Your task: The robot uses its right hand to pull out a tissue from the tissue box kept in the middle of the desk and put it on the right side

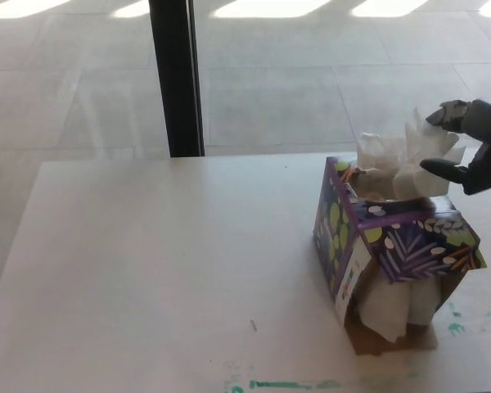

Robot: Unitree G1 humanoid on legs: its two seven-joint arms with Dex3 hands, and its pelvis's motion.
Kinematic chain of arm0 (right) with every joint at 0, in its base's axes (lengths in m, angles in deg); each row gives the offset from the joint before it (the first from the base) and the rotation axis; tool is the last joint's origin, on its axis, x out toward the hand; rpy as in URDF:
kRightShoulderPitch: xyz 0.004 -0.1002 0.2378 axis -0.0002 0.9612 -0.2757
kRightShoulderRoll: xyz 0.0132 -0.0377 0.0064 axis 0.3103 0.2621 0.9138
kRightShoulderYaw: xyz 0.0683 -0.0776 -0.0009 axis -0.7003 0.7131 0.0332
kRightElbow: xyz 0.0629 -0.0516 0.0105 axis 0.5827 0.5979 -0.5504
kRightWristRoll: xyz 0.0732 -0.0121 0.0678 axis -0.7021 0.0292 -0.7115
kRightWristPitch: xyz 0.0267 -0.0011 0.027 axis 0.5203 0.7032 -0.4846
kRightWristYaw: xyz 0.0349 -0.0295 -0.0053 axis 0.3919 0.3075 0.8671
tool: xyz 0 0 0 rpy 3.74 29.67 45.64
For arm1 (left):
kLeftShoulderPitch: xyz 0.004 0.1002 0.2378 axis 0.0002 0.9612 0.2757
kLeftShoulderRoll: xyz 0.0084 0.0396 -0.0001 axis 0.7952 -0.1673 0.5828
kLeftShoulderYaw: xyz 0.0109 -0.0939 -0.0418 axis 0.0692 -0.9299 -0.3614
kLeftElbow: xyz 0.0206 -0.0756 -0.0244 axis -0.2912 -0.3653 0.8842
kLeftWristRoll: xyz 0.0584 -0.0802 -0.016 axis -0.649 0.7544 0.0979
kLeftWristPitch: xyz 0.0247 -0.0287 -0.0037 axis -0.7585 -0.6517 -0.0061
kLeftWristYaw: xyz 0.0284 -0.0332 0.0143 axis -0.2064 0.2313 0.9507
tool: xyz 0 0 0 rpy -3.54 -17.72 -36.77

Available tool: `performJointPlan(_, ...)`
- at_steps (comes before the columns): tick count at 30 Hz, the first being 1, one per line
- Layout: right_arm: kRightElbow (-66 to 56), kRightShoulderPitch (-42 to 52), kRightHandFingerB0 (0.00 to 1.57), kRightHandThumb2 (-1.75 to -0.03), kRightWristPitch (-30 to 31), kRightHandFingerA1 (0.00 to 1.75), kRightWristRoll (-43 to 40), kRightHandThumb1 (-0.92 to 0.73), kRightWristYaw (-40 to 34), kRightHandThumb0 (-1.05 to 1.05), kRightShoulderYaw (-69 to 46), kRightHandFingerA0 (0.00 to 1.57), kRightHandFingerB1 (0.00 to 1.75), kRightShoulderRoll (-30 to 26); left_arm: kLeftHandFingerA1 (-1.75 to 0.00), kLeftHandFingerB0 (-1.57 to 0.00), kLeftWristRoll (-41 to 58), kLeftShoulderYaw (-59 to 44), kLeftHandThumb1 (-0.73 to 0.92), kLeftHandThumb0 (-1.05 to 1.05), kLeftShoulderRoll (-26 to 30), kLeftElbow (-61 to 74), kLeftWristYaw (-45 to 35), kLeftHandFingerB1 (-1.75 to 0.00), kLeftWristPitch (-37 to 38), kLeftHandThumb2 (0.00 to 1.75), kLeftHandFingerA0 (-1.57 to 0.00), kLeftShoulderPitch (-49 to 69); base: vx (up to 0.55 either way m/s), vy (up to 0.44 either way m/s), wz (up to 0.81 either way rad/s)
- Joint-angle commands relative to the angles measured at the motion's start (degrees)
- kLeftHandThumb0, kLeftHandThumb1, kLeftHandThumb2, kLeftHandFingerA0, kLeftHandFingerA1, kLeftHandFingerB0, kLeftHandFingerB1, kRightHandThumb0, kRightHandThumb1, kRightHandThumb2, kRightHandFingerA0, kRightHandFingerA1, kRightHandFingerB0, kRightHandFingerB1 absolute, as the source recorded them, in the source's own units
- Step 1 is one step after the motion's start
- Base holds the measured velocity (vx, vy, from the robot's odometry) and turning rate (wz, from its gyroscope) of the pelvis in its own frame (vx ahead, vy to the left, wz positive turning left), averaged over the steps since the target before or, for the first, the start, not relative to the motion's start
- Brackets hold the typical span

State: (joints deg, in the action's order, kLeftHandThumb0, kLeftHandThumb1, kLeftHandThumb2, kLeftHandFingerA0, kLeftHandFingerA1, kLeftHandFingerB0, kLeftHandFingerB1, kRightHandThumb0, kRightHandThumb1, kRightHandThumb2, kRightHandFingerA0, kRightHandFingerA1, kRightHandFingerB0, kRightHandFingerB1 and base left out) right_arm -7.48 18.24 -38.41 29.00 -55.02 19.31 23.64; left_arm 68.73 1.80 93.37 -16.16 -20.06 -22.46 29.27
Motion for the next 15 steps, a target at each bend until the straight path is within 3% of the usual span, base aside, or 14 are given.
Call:
performJointPlan(1, -0.06, -0.6, 0.23, -0.66, -0.27, 0.74, 2.44, -0.87, 0.87, -0.84, -1.24, 0.53, 0.28, 1.04, -0.6, -0.47, -0.34, 0.55, 0.82, -1.05, 1.07, 0.24, -0.04, -0.84, 1.29, 0.97, -0.71, 0.74, 0.0, 0.0, 0.0)
performJointPlan(4, -0.21, 0.57, 0.27, -0.66, -1.02, 0.71, 2.93, -0.86, -0.7, -0.8, -2.17, 0.54, 0.3, 1.66, -0.59, -0.48, -0.46, 0.93, 0.83, -1.05, 0.99, 0.43, 0.23, -0.82, 1.35, 0.97, -0.7, 0.9, 0.0, 0.0, 0.0)
performJointPlan(5, -0.64, 0.99, 0.21, -1.04, -0.68, 0.75, 2.84, -0.68, -0.74, -0.77, -2.48, 0.54, 0.46, 1.92, -0.59, -0.46, 0.32, 0.32, 0.81, -1.05, 0.83, 0.04, 0.03, -0.83, 0.39, 0.97, -0.7, 0.59, 0.0, 0.0, 0.0)
performJointPlan(8, -0.85, 1.47, 0.22, -1.02, -0.57, 0.77, 3.36, -0.68, -0.9, -0.78, -3.02, 0.57, 0.45, 2.54, -0.59, -0.47, 0.2, 0.4, 0.82, -1.05, 0.77, -0.06, 0.13, -0.82, 0.63, 0.97, -0.7, 0.65, 0.0, 0.0, 0.0)
performJointPlan(9, -1.0, 1.85, 0.28, -0.64, -0.04, 0.97, 3.51, -0.78, -1.56, -0.7, -3.35, 0.71, 0.32, 3.31, -0.6, -0.47, 0.35, 0.26, 0.82, -1.05, 0.71, -0.12, 0.01, -0.82, 0.86, 0.96, -0.71, 0.72, 0.0, 0.0, 0.0)
performJointPlan(12, -0.66, 2.03, 0.28, -0.6, 0.39, 1.01, 4.25, -0.71, -1.79, -0.57, -3.53, 0.77, 0.34, 4.16, -0.61, -0.47, 0.31, 0.29, 0.81, -1.05, 0.7, -0.11, 0.18, -0.82, 0.76, 0.97, -0.72, 0.68, 0.0, 0.0, 0.0)
performJointPlan(14, -1.2, 2.84, 0.29, -0.59, 1.43, 1.13, 5.9, -0.64, -2.31, -0.44, -2.86, 0.82, 0.36, 4.56, -0.6, -0.48, -0.35, 0.96, 0.83, -1.05, 0.79, 0.17, 0.54, -0.83, 0.88, 0.97, -0.73, 0.79, 0.0, 0.0, 0.0)
performJointPlan(15, -0.7, 3.05, 0.26, -0.79, 1.3, 1.08, 6.17, -0.51, -2.6, -0.47, -2.79, 0.87, 0.47, 4.76, -0.61, -0.48, -0.17, 0.88, 0.83, -1.05, 0.78, 0.12, 0.42, -0.83, 0.83, 0.97, -0.74, 0.76, 0.0, 0.0, 0.0)
